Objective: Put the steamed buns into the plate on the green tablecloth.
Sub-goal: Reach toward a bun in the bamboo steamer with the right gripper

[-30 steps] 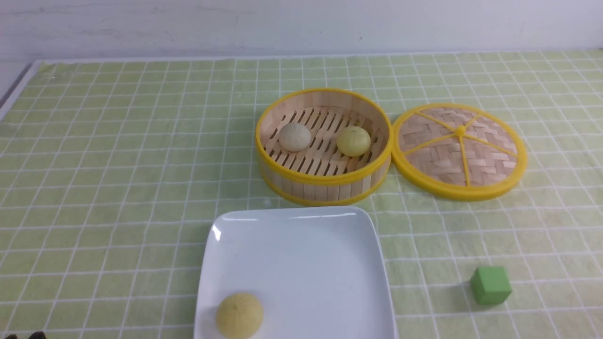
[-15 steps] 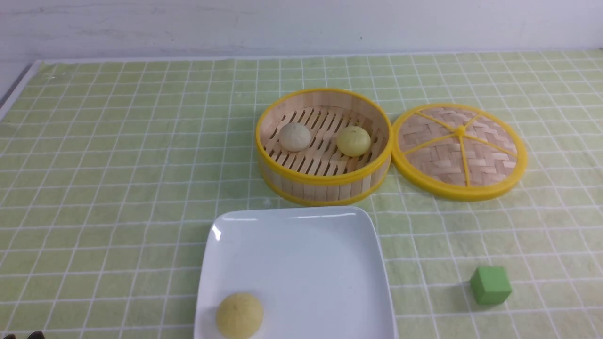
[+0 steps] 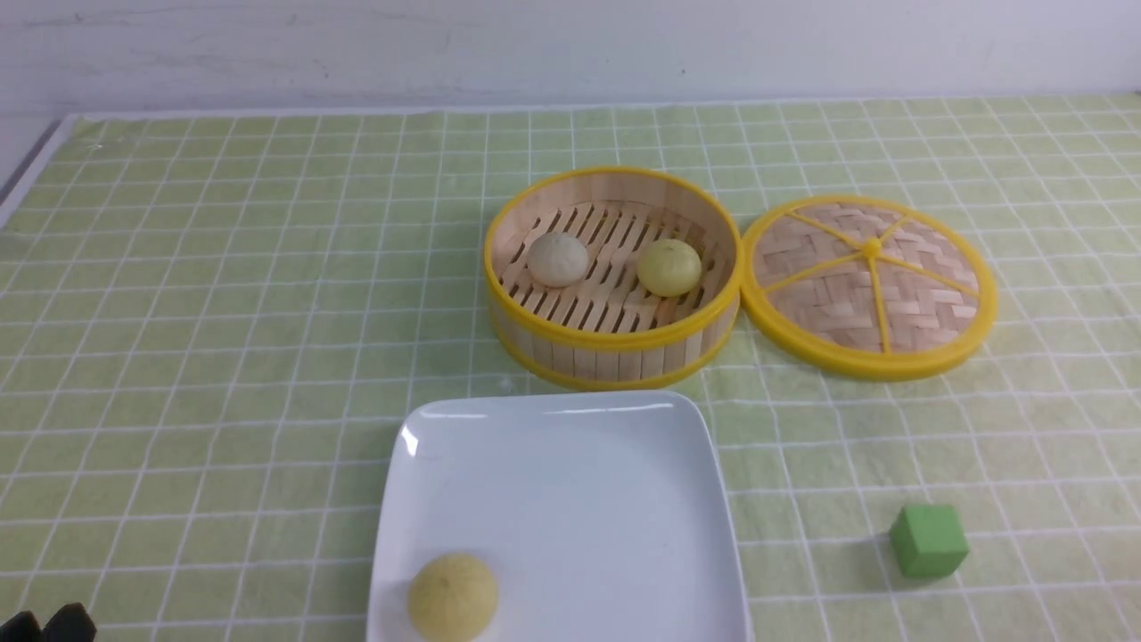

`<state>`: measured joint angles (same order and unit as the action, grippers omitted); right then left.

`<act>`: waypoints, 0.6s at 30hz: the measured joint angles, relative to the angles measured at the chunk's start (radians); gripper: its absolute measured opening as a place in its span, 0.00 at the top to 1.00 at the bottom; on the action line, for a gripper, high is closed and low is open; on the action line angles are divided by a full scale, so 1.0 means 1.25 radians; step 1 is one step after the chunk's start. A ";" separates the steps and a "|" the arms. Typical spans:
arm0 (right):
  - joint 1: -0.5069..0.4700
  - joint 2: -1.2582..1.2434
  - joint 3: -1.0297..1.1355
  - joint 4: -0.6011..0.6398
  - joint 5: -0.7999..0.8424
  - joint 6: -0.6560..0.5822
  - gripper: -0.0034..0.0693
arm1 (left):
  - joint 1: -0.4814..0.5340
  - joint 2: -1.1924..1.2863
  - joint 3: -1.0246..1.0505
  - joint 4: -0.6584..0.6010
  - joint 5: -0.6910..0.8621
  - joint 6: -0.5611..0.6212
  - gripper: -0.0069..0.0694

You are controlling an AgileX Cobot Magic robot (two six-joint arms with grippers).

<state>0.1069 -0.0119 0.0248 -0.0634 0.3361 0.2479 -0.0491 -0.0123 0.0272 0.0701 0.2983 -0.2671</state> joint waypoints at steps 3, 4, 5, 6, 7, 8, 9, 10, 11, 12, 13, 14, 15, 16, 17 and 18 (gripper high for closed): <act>0.000 0.000 0.000 0.152 -0.047 0.182 0.62 | 0.000 0.000 0.000 -0.227 -0.025 -0.197 0.59; 0.000 0.000 0.000 0.200 -0.049 0.237 0.62 | 0.000 0.000 0.001 -0.274 -0.027 -0.240 0.59; 0.000 0.000 0.000 0.218 -0.050 0.258 0.62 | 0.000 0.000 0.001 -0.297 -0.027 -0.250 0.59; 0.000 0.000 0.000 0.270 -0.051 0.322 0.62 | 0.000 0.000 0.001 -0.365 -0.032 -0.322 0.59; 0.000 0.000 0.000 0.296 -0.052 0.358 0.62 | 0.000 0.000 0.001 -0.403 -0.033 -0.357 0.59; 0.000 0.000 0.000 0.315 -0.054 0.388 0.62 | 0.000 0.000 0.001 -0.432 -0.033 -0.383 0.59; 0.000 0.000 0.000 0.328 -0.057 0.410 0.62 | 0.000 0.000 0.001 -0.451 -0.033 -0.400 0.59; 0.000 0.000 0.000 0.333 -0.061 0.425 0.62 | 0.000 0.000 0.001 -0.464 -0.034 -0.412 0.59; 0.000 0.000 0.000 0.334 -0.061 0.425 0.62 | 0.000 0.000 0.001 -0.466 -0.034 -0.414 0.59; 0.000 0.000 0.000 0.339 -0.072 0.439 0.62 | 0.000 0.000 0.001 -0.476 -0.043 -0.422 0.59; 0.000 0.000 0.000 0.340 -0.075 0.441 0.62 | 0.000 0.000 0.001 -0.477 -0.047 -0.423 0.59; 0.000 0.000 0.000 0.341 -0.094 0.443 0.62 | 0.000 0.000 0.001 -0.481 -0.077 -0.426 0.60; 0.000 0.000 0.000 0.343 -0.107 0.443 0.62 | 0.000 0.000 0.001 -0.482 -0.089 -0.426 0.60; 0.000 0.000 -0.002 0.343 -0.125 0.440 0.62 | 0.000 0.000 0.001 -0.484 -0.108 -0.426 0.61; 0.000 0.000 -0.015 0.338 -0.142 0.430 0.63 | 0.000 0.000 -0.003 -0.484 -0.115 -0.425 0.62; 0.000 0.000 -0.031 0.329 -0.148 0.418 0.64 | 0.000 0.000 -0.014 -0.481 -0.113 -0.419 0.64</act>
<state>0.1069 -0.0119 -0.0139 0.3483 0.1508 0.7703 -0.0491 -0.0123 0.0099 -0.5315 0.1567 -0.7909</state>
